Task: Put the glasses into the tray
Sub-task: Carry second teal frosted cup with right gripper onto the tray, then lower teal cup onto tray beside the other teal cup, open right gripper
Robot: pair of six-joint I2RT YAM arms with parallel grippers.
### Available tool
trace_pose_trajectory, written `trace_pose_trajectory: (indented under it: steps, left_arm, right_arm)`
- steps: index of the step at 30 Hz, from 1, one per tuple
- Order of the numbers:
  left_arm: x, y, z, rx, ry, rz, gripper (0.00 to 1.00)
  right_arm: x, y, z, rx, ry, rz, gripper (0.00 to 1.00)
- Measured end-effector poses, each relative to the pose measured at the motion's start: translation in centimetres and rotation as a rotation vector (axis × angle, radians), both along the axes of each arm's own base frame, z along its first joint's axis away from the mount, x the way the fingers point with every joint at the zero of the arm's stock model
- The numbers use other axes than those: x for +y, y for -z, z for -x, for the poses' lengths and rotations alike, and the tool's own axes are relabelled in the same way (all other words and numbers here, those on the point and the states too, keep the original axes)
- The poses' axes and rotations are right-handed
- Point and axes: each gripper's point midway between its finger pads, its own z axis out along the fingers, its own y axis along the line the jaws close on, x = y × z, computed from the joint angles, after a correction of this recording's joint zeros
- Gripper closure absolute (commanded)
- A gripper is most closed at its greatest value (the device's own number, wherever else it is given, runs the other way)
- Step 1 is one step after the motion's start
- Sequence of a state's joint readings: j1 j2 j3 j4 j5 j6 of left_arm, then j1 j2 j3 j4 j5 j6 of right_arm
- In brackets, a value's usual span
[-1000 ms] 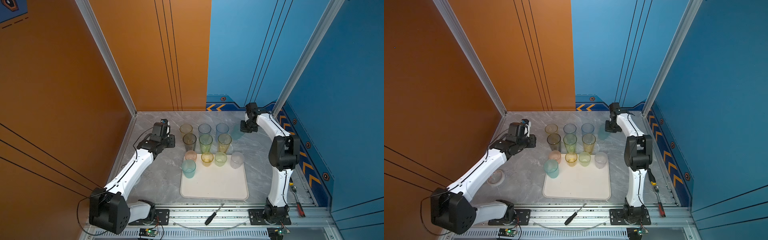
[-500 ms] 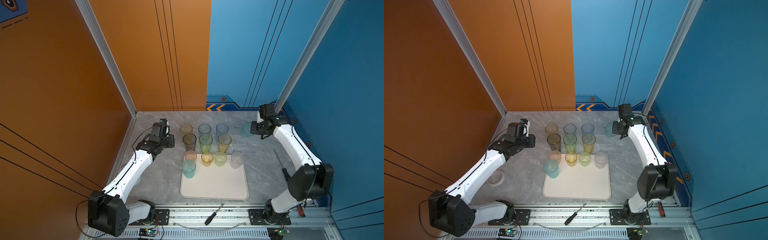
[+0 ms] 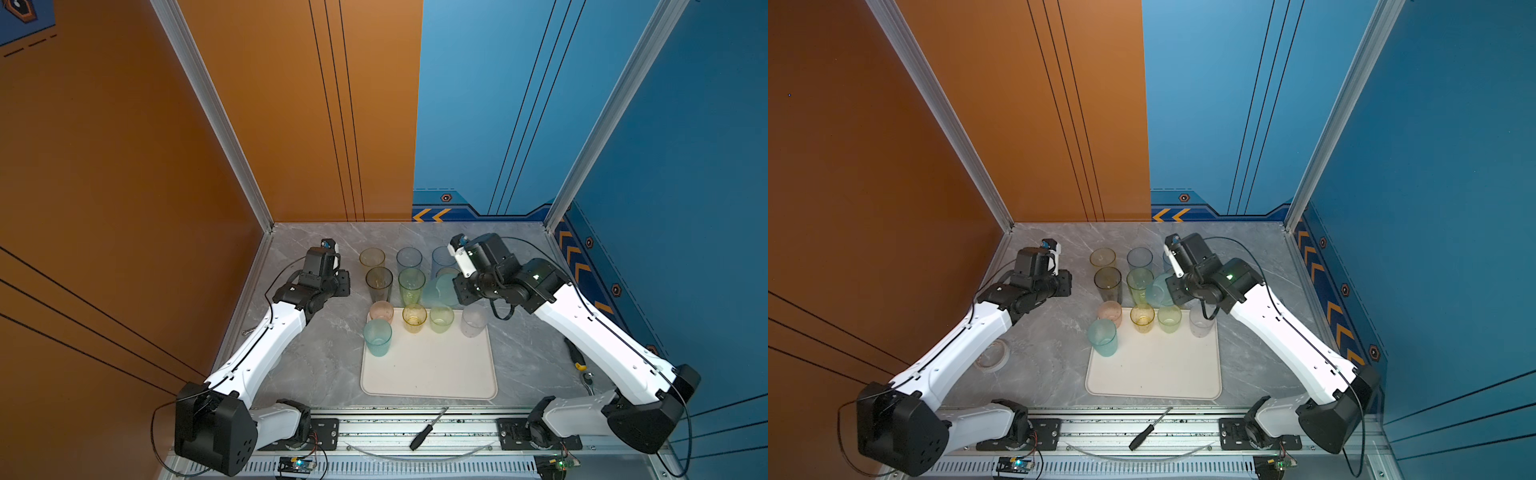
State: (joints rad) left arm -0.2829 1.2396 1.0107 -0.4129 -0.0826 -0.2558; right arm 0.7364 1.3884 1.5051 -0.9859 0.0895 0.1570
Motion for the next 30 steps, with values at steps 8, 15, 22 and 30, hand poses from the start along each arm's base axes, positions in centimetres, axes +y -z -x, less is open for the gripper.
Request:
trace_pose_trajectory:
  steps: [8,15,22,30]
  left_arm:
    - [-0.1,0.3,-0.1,0.006,0.003,-0.002,0.71]
    - [-0.7,1.0,-0.1,0.027,0.017,-0.008,0.71]
    - [-0.8,1.0,-0.1,0.028,0.019,-0.009,0.71]
    - [-0.9,0.1,-0.5,0.007,0.019,-0.003,0.71]
  right_arm:
    - [5.4,6.6,4.3,0.169,-0.193,0.172,1.00]
    - [7.5,8.7,4.6,0.207,-0.231,0.233,1.00]
    - [7.6,11.3,3.8,0.226,-0.215,0.320,1.00]
    - [7.6,12.8,3.3,0.239,-0.206,0.369,1.00]
